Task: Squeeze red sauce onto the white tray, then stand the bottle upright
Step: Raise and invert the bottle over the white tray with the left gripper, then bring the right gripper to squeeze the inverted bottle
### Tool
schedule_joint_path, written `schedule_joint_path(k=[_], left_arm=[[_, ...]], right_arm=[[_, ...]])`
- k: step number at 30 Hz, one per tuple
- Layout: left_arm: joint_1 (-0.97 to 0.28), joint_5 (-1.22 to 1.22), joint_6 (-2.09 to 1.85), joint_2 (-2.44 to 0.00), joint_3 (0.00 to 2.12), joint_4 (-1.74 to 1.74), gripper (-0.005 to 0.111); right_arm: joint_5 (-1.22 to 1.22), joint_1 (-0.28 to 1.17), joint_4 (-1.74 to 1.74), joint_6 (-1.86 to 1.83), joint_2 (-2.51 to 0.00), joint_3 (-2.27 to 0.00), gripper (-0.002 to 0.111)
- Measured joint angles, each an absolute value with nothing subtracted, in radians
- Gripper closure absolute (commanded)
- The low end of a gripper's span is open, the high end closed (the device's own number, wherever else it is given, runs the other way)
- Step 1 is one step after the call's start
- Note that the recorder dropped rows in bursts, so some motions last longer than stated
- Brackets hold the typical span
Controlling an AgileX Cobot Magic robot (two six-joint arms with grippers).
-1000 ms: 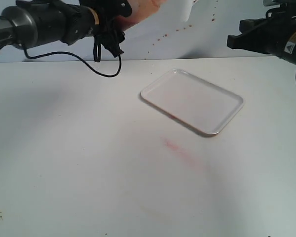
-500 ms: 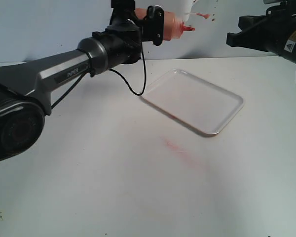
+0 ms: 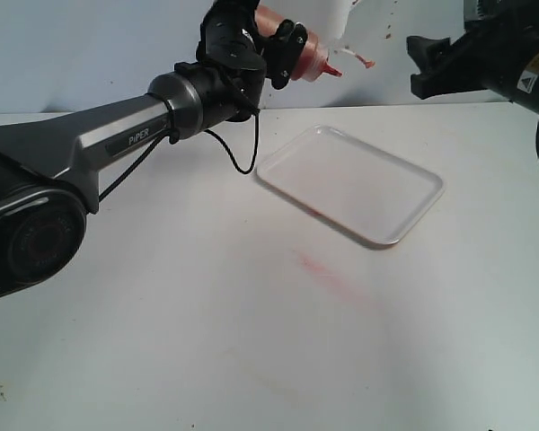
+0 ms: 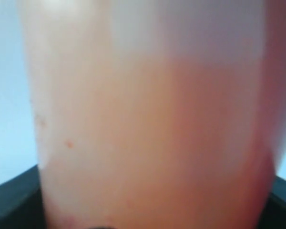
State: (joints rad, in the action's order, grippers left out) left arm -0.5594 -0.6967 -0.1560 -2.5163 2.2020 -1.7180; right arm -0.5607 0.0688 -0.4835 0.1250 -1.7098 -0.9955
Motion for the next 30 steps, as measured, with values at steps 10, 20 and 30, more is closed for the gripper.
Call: schedule_joint_path(k=[10, 20, 30], left_arm=[[-0.558, -0.687, -0.419, -2.516, 2.202, -1.722, 0.107], [-0.541, -0.537, -0.511, -2.516, 2.202, -1.728, 0.107], [-0.531, -0.497, -0.542, -2.531, 2.202, -1.730, 0.107]], right_arm=[[-0.581, 0.069, -0.484, 0.158, -1.791, -1.091, 0.003], [-0.675, 0.040, -1.442, 1.101, -2.108, -1.549, 0.005], [-1.020, -0.010, -1.741, 1.479, -2.439, -2.029, 0.005]])
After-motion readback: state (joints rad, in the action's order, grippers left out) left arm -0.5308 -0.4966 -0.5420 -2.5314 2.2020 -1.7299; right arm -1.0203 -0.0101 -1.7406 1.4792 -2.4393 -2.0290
